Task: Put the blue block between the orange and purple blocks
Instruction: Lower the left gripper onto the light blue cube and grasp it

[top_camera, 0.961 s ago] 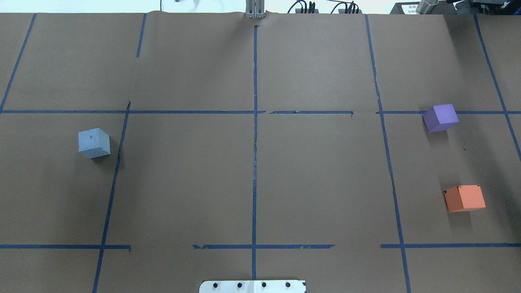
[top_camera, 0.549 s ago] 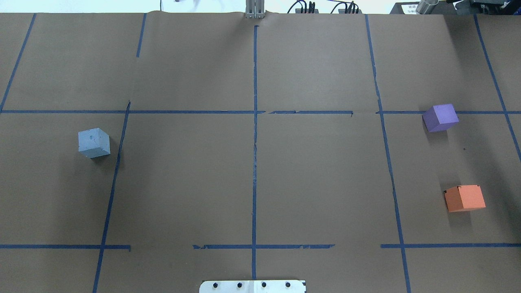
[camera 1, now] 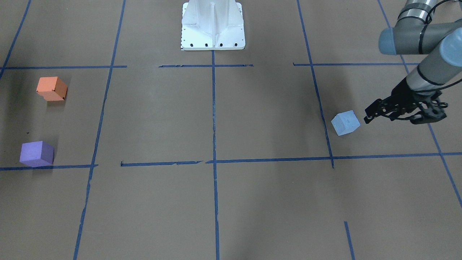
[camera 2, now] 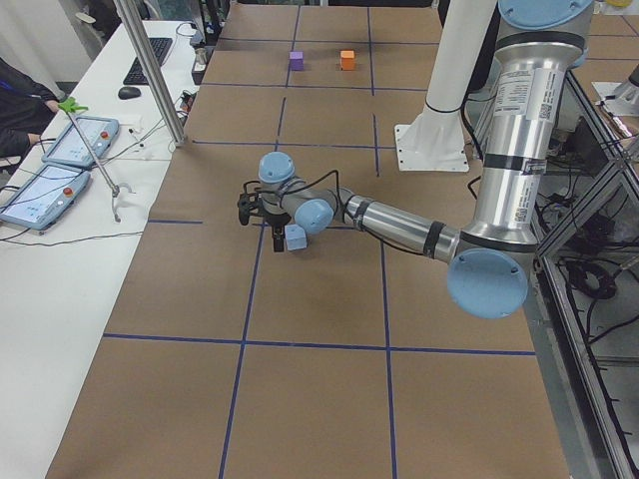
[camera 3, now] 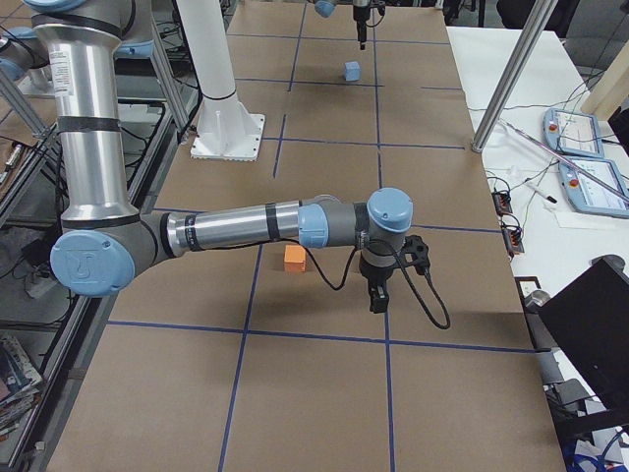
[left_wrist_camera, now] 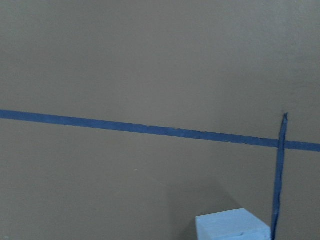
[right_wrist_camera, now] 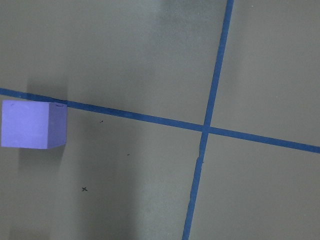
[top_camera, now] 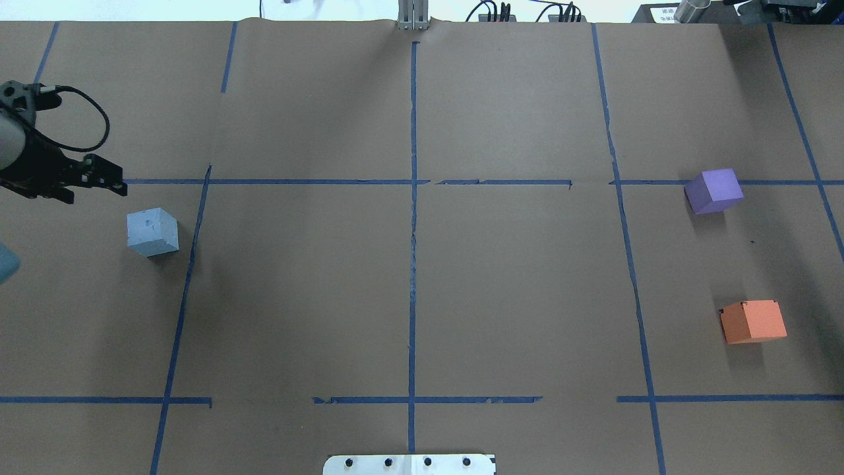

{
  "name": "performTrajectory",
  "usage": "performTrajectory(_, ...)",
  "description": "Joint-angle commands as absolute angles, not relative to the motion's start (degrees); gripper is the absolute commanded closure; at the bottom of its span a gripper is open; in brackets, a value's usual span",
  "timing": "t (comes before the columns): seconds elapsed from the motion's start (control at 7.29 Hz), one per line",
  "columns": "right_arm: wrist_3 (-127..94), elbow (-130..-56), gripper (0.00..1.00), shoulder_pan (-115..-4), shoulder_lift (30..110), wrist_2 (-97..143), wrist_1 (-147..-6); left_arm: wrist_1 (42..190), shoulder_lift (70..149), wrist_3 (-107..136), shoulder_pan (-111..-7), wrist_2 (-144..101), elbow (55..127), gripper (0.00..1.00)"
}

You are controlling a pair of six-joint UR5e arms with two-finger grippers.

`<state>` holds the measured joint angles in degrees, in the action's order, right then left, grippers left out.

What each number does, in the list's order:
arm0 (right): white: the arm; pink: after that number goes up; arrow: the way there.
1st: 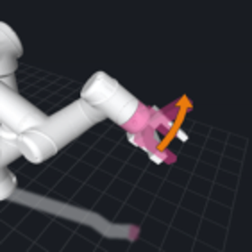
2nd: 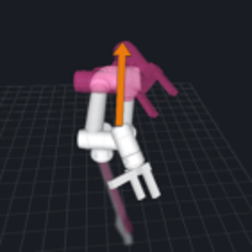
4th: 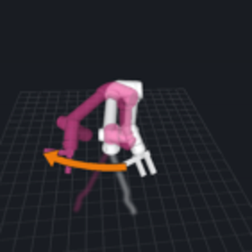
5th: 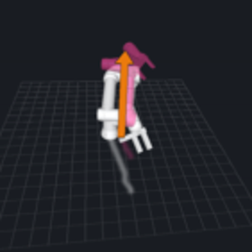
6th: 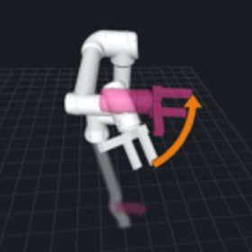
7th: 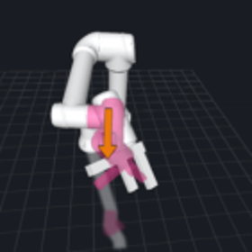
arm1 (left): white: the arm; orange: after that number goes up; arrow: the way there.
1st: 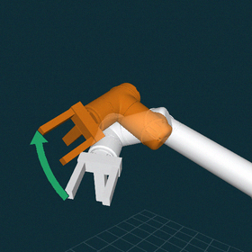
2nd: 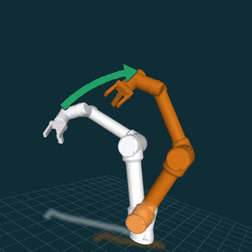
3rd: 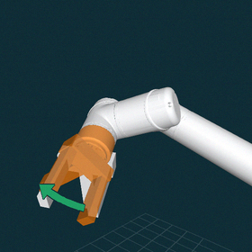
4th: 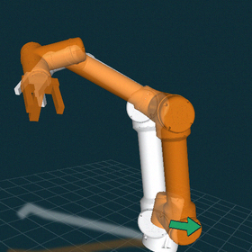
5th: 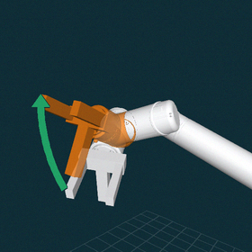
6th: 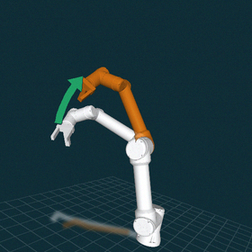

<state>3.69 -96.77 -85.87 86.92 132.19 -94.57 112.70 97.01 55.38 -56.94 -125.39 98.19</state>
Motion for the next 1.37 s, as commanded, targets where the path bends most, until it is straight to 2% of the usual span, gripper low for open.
performTrajectory(0.0,3.69,-96.77,0.00,-85.87,86.92,132.19,-94.57,112.68,98.26,57.66,-53.09,-123.49,97.39,0.00)
performTrajectory(0.69,3.69,-96.68,0.00,-85.87,86.92,132.19,-94.57,112.85,99.41,59.86,-46.41,-117.69,93.17,0.00)
performTrajectory(0.96,3.78,-96.68,0.00,-85.87,86.92,132.19,-94.57,112.85,99.40,59.85,-46.41,-117.86,94.21,0.80)
performTrajectory(1.1,3.69,-96.68,0.00,-85.87,86.92,132.19,-94.57,112.76,100.10,59.94,-47.02,-118.12,95.26,0.87)
performTrajectory(1.24,3.69,-96.68,0.00,-85.87,87.01,132.19,-94.57,112.68,102.80,60.12,-47.20,-117.52,96.06,0.87)
